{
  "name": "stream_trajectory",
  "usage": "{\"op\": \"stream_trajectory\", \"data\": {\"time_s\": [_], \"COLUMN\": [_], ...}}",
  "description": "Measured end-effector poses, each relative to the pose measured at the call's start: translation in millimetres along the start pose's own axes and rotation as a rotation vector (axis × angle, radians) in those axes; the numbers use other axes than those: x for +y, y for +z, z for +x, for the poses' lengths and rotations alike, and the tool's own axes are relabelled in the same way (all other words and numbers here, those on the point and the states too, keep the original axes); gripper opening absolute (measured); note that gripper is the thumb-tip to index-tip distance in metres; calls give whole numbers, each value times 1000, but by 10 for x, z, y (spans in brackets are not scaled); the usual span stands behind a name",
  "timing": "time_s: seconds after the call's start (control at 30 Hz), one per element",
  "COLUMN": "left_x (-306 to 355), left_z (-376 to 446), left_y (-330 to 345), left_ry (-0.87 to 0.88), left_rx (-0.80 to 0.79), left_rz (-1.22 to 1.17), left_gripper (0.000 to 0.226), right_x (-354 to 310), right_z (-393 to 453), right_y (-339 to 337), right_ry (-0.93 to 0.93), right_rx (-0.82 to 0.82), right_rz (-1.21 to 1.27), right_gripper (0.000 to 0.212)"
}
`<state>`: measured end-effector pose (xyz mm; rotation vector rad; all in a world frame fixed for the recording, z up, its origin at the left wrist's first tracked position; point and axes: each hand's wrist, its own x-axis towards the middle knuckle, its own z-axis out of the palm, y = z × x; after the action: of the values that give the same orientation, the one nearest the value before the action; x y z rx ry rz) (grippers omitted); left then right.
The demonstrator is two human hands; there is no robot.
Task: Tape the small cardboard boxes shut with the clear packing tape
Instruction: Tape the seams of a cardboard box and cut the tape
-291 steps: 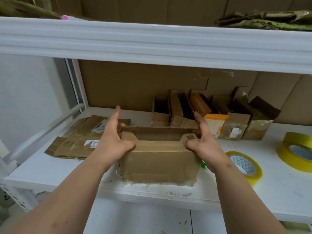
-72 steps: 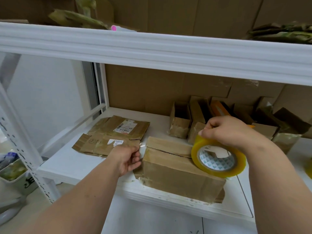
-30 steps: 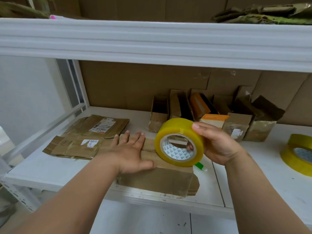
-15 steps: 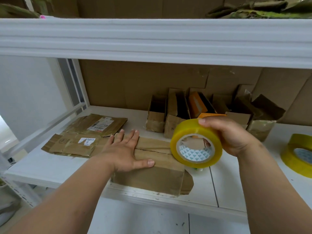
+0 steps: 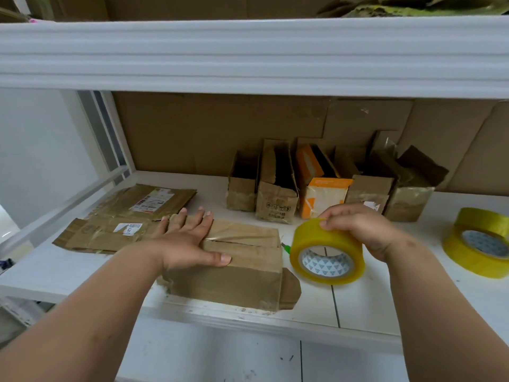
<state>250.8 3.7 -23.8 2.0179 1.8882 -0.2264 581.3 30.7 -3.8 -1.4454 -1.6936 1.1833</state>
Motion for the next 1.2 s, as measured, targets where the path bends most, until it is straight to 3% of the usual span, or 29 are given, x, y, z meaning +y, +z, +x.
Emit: {"op": "stream_trajectory", "data": {"time_s": [0.07, 0.2, 0.33, 0.4, 0.5, 0.63, 0.8, 1.0, 1.1, 1.2], "left_x": [-9, 23, 85, 153, 361, 462, 451, 520, 543, 555], "left_z": [4, 12, -5, -30, -66, -48, -39, -59, -110, -145], "left_y": [-10, -30, -34, 28, 190, 243, 176, -111, -33, 116], "left_ry": [-11, -20, -60, -72, 47, 129, 173, 179, 145, 158], "left_rx": [-7, -7, -10, 80, 191, 113, 105, 116, 77, 166], "left_rz": [-6, 18, 97, 155, 217, 195, 205, 250, 246, 256], "left_gripper": [123, 108, 136, 129, 110, 123, 118, 89, 93, 94], "right_x": [25, 69, 73, 67, 53, -6, 34, 160, 236, 252], "right_z": [-4, 3, 46, 76, 110, 131, 97, -44, -113, -129], "right_y": [39, 114, 278, 319, 322, 375, 403, 335, 367, 412], "right_ry": [19, 65, 92, 92, 97, 92, 96, 127, 158, 152], "right_rx": [-14, -69, -120, -130, -142, -123, -93, -8, -10, 9], "right_rz": [-35, -82, -144, -178, -238, -266, -202, 27, 47, 51], "right_gripper": [4, 14, 23, 7, 10, 10, 11, 10, 10, 10]}}
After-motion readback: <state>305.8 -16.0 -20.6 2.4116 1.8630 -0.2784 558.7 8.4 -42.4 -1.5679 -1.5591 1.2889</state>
